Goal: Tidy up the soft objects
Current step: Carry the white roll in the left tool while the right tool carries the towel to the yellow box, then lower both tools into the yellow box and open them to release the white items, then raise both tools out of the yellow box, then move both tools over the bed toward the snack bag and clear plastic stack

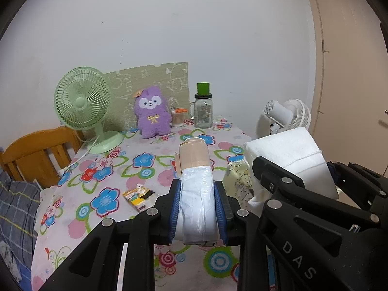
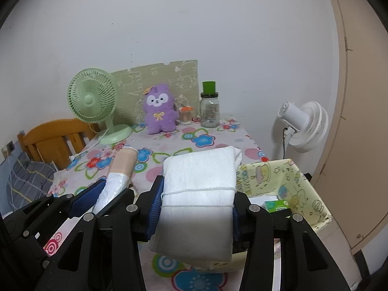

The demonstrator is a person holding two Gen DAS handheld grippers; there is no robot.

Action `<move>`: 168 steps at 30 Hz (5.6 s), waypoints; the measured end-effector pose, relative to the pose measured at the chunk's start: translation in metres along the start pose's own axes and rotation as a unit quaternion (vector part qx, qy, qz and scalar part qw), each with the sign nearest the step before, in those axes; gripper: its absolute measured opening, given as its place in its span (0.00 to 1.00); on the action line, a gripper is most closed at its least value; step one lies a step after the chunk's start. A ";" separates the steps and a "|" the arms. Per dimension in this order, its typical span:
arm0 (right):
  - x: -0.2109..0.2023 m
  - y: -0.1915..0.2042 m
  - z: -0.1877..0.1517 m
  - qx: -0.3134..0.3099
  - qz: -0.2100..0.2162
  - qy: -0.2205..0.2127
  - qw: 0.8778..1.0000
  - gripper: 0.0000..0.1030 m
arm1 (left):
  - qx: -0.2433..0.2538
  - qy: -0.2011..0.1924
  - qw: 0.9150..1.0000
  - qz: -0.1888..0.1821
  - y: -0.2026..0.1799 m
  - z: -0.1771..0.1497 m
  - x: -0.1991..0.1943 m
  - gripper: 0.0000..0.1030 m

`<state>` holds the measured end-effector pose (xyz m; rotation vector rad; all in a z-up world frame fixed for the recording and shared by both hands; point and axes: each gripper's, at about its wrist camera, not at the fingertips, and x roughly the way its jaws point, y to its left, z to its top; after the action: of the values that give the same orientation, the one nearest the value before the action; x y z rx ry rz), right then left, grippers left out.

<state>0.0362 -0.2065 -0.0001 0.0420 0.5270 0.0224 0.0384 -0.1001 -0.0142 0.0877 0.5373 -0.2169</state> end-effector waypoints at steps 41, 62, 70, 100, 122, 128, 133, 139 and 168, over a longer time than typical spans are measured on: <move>0.067 -0.108 -0.002 0.041 -0.023 0.040 0.998 0.49 | 0.050 0.048 0.997 -0.028 -0.089 0.018 0.086 0.38; 0.061 -0.105 -0.005 0.053 -0.034 0.040 0.997 0.82 | 0.040 0.053 0.997 -0.029 -0.083 0.015 0.083 0.77; 0.046 -0.088 -0.003 0.043 -0.034 0.028 0.998 0.85 | 0.033 0.041 0.998 -0.030 -0.071 0.014 0.065 0.85; -0.005 -0.016 0.004 0.013 -0.021 -0.011 1.000 0.96 | 0.007 -0.004 1.000 -0.025 -0.017 0.008 0.003 1.00; -0.002 0.042 0.007 -0.009 0.005 -0.017 1.000 0.98 | -0.007 -0.007 1.000 0.012 0.036 0.002 -0.012 1.00; 0.005 0.051 0.008 -0.007 0.012 -0.015 1.000 1.00 | -0.008 -0.010 1.000 0.019 0.048 0.002 -0.011 1.00; 0.015 0.059 0.009 -0.010 0.013 -0.009 1.000 1.00 | -0.014 -0.004 1.000 0.019 0.058 0.001 -0.005 1.00; 0.028 0.066 0.010 -0.009 0.017 0.000 1.000 1.00 | -0.015 0.003 1.000 0.022 0.067 0.002 0.005 1.00; 0.101 0.095 0.018 -0.013 0.010 0.024 1.000 1.00 | -0.014 0.037 0.999 0.015 0.108 0.007 0.067 1.00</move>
<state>0.1313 -0.1090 -0.0312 0.0219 0.5745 0.0499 0.1220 -0.0080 -0.0401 0.0769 0.6112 -0.1776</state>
